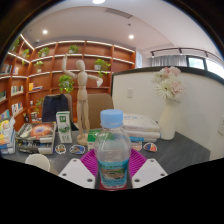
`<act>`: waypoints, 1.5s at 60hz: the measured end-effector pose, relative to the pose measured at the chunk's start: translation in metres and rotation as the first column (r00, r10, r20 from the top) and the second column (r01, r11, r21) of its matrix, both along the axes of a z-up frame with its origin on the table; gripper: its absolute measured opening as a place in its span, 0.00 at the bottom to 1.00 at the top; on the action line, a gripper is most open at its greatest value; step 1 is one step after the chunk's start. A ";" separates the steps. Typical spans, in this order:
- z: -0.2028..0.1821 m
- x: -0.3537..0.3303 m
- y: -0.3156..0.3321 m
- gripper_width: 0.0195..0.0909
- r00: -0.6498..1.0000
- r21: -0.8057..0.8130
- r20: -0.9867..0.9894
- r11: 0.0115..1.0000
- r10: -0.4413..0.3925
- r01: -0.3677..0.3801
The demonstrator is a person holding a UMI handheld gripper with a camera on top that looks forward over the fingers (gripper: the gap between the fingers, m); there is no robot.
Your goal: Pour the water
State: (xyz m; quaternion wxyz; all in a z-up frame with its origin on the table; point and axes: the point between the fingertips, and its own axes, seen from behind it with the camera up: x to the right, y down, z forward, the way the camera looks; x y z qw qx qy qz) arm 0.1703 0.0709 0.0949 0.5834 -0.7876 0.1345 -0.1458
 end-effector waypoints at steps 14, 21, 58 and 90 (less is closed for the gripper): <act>-0.024 -0.003 -0.002 0.28 0.995 0.070 -0.081 0.996 0.057 -0.052; -0.024 -0.005 0.001 0.35 0.995 0.070 -0.060 0.995 0.078 -0.074; -0.013 -0.055 -0.138 0.92 0.974 -0.090 -0.014 0.970 0.227 -0.228; 0.061 -0.077 -0.215 0.92 0.968 -0.006 -0.005 0.968 0.252 -0.252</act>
